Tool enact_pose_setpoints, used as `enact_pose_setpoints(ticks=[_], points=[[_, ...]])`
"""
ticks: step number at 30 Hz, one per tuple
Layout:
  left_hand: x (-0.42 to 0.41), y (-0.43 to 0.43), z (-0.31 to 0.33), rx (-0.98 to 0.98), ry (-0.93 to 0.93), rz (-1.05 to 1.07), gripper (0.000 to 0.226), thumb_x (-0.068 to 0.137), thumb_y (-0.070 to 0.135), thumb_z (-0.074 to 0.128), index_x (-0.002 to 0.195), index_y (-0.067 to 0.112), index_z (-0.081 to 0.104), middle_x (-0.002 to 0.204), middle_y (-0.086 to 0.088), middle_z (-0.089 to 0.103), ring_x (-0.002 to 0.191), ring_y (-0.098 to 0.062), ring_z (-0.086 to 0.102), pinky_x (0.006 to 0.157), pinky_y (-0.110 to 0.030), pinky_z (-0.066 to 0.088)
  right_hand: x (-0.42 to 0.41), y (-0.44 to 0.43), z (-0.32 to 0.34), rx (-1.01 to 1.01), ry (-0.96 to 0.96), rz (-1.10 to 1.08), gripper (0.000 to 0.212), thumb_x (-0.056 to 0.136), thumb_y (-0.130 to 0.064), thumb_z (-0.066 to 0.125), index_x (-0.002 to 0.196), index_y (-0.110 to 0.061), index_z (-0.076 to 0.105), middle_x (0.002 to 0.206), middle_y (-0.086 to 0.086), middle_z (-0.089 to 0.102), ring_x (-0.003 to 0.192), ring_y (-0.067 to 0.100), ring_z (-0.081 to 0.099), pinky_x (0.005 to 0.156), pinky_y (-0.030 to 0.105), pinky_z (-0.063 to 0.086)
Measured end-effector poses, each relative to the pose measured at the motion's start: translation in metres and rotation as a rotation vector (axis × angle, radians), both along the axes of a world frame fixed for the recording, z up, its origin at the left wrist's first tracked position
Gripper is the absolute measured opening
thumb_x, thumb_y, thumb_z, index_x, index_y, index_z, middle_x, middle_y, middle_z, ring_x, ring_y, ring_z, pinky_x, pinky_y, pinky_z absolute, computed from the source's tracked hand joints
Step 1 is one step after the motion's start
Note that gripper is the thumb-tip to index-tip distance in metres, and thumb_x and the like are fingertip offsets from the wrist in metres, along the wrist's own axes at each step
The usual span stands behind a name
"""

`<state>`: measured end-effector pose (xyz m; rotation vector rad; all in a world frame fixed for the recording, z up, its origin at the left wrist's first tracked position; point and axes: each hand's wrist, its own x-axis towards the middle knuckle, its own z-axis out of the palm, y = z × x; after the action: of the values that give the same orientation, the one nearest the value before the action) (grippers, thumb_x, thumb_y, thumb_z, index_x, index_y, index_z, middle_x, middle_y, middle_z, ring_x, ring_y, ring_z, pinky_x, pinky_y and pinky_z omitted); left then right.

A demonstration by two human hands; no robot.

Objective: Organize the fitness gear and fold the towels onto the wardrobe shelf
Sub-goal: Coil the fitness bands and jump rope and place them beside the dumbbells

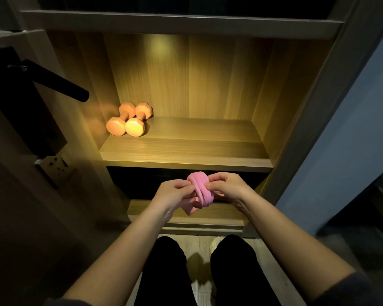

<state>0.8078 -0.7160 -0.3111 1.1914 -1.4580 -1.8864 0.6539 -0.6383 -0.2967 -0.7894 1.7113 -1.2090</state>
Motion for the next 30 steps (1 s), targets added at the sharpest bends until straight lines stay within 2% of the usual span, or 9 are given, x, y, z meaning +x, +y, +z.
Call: enact_pose_setpoints(ticks=[5, 7, 9, 11, 13, 17, 21, 26, 30], points=[[0.004, 0.001, -0.008, -0.200, -0.125, 0.031, 0.016, 0.083, 0.014, 0.076, 0.089, 0.002, 0.067, 0.083, -0.019, 0.071, 0.069, -0.024, 0.070, 0.069, -0.043, 0.061, -0.003, 0.003, 0.001, -0.019, -0.040, 0.072, 0.016, 0.085, 0.000, 0.070, 0.095, -0.012, 0.070, 0.093, 0.006, 0.071, 0.081, 0.014, 0.068, 0.064, 0.020, 0.053], [0.005, -0.002, -0.011, -0.396, -0.233, 0.038, 0.026, 0.077, 0.021, 0.082, 0.087, 0.007, 0.062, 0.082, -0.011, 0.067, 0.072, -0.018, 0.062, 0.071, -0.038, 0.055, -0.005, 0.004, 0.002, -0.007, -0.061, 0.092, 0.016, 0.086, 0.000, 0.068, 0.097, -0.011, 0.069, 0.094, 0.009, 0.070, 0.082, 0.017, 0.067, 0.068, 0.024, 0.054], [0.009, -0.005, -0.012, -0.527, -0.272, 0.011, 0.039, 0.072, 0.027, 0.086, 0.098, 0.017, 0.058, 0.095, 0.000, 0.062, 0.082, -0.011, 0.057, 0.075, -0.027, 0.050, -0.006, 0.006, 0.003, 0.007, -0.092, 0.118, 0.016, 0.088, 0.001, 0.066, 0.099, -0.008, 0.069, 0.094, 0.010, 0.069, 0.085, 0.020, 0.065, 0.074, 0.028, 0.055], [0.013, -0.010, -0.012, -0.557, -0.217, -0.098, 0.059, 0.072, 0.028, 0.085, 0.122, 0.022, 0.054, 0.119, 0.007, 0.057, 0.106, -0.007, 0.055, 0.093, -0.027, 0.046, -0.007, 0.007, 0.006, 0.015, -0.116, 0.164, 0.018, 0.089, 0.002, 0.063, 0.105, -0.004, 0.069, 0.096, 0.012, 0.068, 0.088, 0.021, 0.063, 0.079, 0.030, 0.053], [0.017, -0.013, -0.011, -0.531, -0.147, -0.216, 0.063, 0.077, 0.025, 0.082, 0.132, 0.027, 0.051, 0.127, 0.010, 0.057, 0.116, -0.005, 0.054, 0.100, -0.029, 0.045, -0.007, 0.007, 0.011, 0.021, -0.105, 0.221, 0.024, 0.090, 0.001, 0.063, 0.114, 0.000, 0.067, 0.103, 0.016, 0.068, 0.093, 0.023, 0.062, 0.083, 0.032, 0.052], [0.018, -0.011, -0.015, -0.594, -0.177, -0.221, 0.029, 0.080, 0.030, 0.078, 0.101, 0.040, 0.060, 0.098, 0.019, 0.065, 0.092, 0.000, 0.061, 0.081, -0.021, 0.052, -0.007, 0.007, 0.017, 0.019, -0.043, 0.282, 0.029, 0.092, -0.002, 0.062, 0.120, 0.001, 0.066, 0.106, 0.016, 0.070, 0.091, 0.017, 0.065, 0.079, 0.026, 0.054], [0.014, -0.007, -0.023, -0.565, -0.184, -0.106, 0.019, 0.082, 0.033, 0.075, 0.094, 0.034, 0.060, 0.091, 0.010, 0.066, 0.083, -0.005, 0.065, 0.075, -0.024, 0.055, 0.000, 0.009, 0.011, -0.018, -0.105, 0.260, 0.027, 0.097, -0.015, 0.059, 0.119, -0.002, 0.067, 0.074, -0.002, 0.069, 0.062, 0.003, 0.058, 0.056, 0.015, 0.046], [0.011, 0.000, -0.020, -0.496, -0.143, -0.022, 0.017, 0.084, 0.032, 0.074, 0.090, 0.031, 0.058, 0.088, 0.007, 0.065, 0.067, 0.007, 0.064, 0.053, -0.009, 0.049, 0.001, 0.014, 0.009, -0.068, 0.157, 0.332, 0.042, 0.085, -0.015, 0.074, 0.125, -0.013, 0.065, 0.110, -0.003, 0.071, 0.102, 0.010, 0.067, 0.082, 0.019, 0.054], [0.017, -0.004, -0.010, -0.483, 0.024, -0.140, 0.043, 0.081, 0.017, 0.078, 0.116, 0.028, 0.056, 0.112, 0.005, 0.063, 0.090, 0.010, 0.064, 0.068, -0.009, 0.050, -0.002, 0.016, 0.011, -0.111, 0.143, 0.281, 0.042, 0.081, -0.005, 0.076, 0.122, -0.010, 0.067, 0.106, -0.002, 0.073, 0.099, 0.007, 0.068, 0.081, 0.020, 0.055]])
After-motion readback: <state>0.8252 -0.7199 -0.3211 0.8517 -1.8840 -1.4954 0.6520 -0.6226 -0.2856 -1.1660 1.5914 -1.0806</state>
